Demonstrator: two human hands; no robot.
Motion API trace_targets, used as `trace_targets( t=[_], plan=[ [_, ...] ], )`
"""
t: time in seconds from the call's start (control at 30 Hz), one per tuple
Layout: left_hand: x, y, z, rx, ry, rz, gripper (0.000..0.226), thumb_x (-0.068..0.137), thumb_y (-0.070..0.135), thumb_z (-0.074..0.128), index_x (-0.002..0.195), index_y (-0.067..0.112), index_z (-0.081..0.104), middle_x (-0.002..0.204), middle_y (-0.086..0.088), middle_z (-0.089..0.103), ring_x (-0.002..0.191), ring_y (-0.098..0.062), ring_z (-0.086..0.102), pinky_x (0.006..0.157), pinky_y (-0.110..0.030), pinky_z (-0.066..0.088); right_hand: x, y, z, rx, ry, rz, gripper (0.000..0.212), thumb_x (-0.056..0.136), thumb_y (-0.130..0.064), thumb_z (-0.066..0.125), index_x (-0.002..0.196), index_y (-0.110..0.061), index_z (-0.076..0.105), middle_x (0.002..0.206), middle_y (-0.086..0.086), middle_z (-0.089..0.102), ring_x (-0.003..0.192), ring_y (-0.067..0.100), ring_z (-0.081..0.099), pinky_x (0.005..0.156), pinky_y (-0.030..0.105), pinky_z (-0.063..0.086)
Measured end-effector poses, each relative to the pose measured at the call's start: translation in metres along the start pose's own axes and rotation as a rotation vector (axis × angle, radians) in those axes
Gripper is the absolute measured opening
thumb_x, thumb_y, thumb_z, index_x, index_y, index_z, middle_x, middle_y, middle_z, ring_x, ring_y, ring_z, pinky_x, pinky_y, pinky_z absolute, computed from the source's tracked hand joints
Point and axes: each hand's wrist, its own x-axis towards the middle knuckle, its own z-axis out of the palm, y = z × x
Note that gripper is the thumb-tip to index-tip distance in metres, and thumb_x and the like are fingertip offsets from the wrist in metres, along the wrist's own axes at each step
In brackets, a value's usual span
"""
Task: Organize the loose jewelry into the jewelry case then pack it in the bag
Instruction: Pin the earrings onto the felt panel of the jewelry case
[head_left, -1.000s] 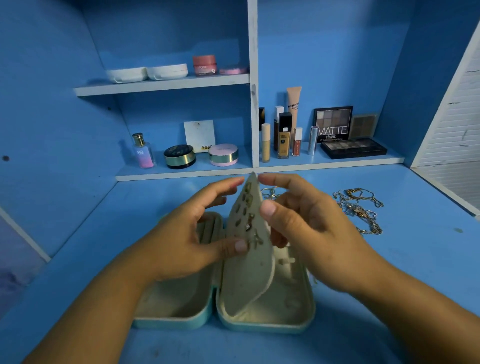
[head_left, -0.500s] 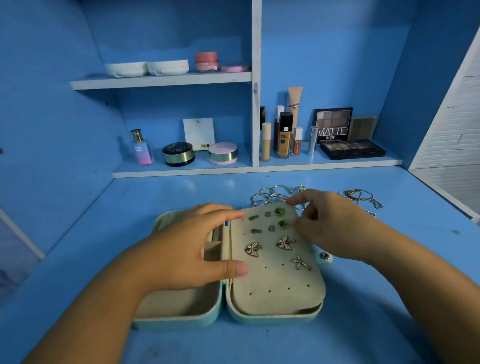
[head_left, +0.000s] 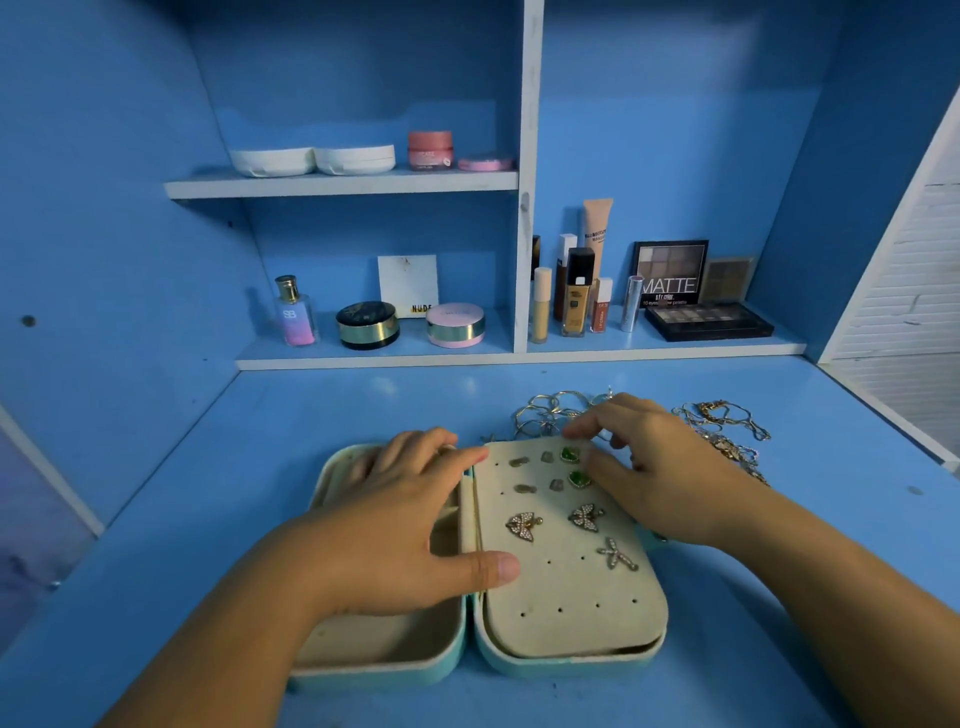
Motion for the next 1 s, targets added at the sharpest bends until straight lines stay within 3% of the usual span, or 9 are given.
trace_targets(
  t=[0.17,0.3,0.43,0.6,0.7,0.8,0.9,1.0],
  plan=[
    [0.003,-0.004,0.002,0.067,-0.022,0.008,0.097,0.073,0.086,0.036,0.149,0.045,-0.008,0.152,0.026,-0.014,0.143,-0.001,-0.018,0.12,-0.042,-0.003,0.022,-0.011,0.004,-0.136,0.128,-0.086,0.021,0.094,-0.022,0.055,0.112,-0.023,0.066,0.105,-0.008,0.062,0.096,0.009,0.046,0.082,0.021,0.037],
    [0.005,-0.007,0.003,0.066,-0.027,0.007,0.098,0.072,0.087,0.035,0.149,0.043,-0.007,0.155,0.022,-0.017,0.144,-0.003,-0.021,0.12,-0.044,-0.005,0.055,-0.03,0.006,-0.232,-0.079,-0.084,0.023,0.095,-0.023,0.054,0.115,-0.021,0.066,0.109,-0.005,0.066,0.099,0.01,0.055,0.087,0.024,0.043],
    [0.006,-0.009,0.006,0.063,-0.015,0.018,0.101,0.071,0.088,0.036,0.15,0.042,-0.007,0.156,0.02,-0.014,0.145,-0.005,-0.019,0.12,-0.046,-0.003,0.08,-0.046,0.012,-0.252,-0.196,-0.086,0.021,0.09,-0.027,0.063,0.109,-0.02,0.07,0.106,-0.005,0.069,0.091,0.008,0.057,0.077,0.016,0.038],
    [0.007,-0.009,0.006,0.046,0.009,0.04,0.1,0.072,0.087,0.039,0.15,0.042,-0.004,0.155,0.022,-0.008,0.146,-0.007,-0.014,0.12,-0.049,0.0,0.093,-0.051,0.021,-0.36,-0.289,-0.073,0.017,0.09,-0.029,0.062,0.099,-0.018,0.072,0.1,-0.004,0.068,0.093,0.011,0.058,0.08,0.023,0.046],
    [0.007,-0.01,0.005,0.028,0.013,0.044,0.099,0.072,0.086,0.04,0.15,0.042,-0.002,0.154,0.023,-0.007,0.146,-0.006,-0.014,0.12,-0.049,0.0,0.094,-0.05,0.02,-0.348,-0.276,-0.024,0.014,0.093,-0.025,0.058,0.096,-0.018,0.07,0.096,-0.005,0.065,0.087,0.011,0.057,0.074,0.022,0.045],
    [0.006,-0.01,0.005,0.01,0.035,0.052,0.098,0.072,0.086,0.043,0.149,0.043,0.001,0.154,0.021,-0.002,0.145,-0.005,-0.01,0.12,-0.048,0.001,0.08,-0.052,0.003,-0.166,-0.18,0.024,0.012,0.095,-0.019,0.055,0.09,-0.022,0.066,0.084,-0.016,0.062,0.075,0.004,0.056,0.061,0.014,0.042],
    [0.005,-0.012,0.006,0.007,0.057,0.054,0.096,0.072,0.085,0.044,0.149,0.044,0.003,0.153,0.019,0.002,0.145,-0.005,-0.006,0.12,-0.045,0.002,0.044,-0.059,-0.016,-0.124,-0.176,-0.036,0.013,0.094,-0.022,0.056,0.086,-0.03,0.063,0.082,-0.017,0.058,0.081,-0.001,0.055,0.066,0.015,0.043],
    [0.006,-0.013,0.007,0.007,0.073,0.047,0.098,0.071,0.086,0.045,0.149,0.043,0.004,0.153,0.021,0.0,0.145,-0.004,-0.006,0.12,-0.043,0.002,0.007,-0.064,-0.016,-0.168,-0.227,-0.179,0.005,0.091,-0.031,0.06,0.088,-0.032,0.064,0.089,-0.017,0.051,0.091,-0.005,0.041,0.077,0.009,0.034]
  ],
)
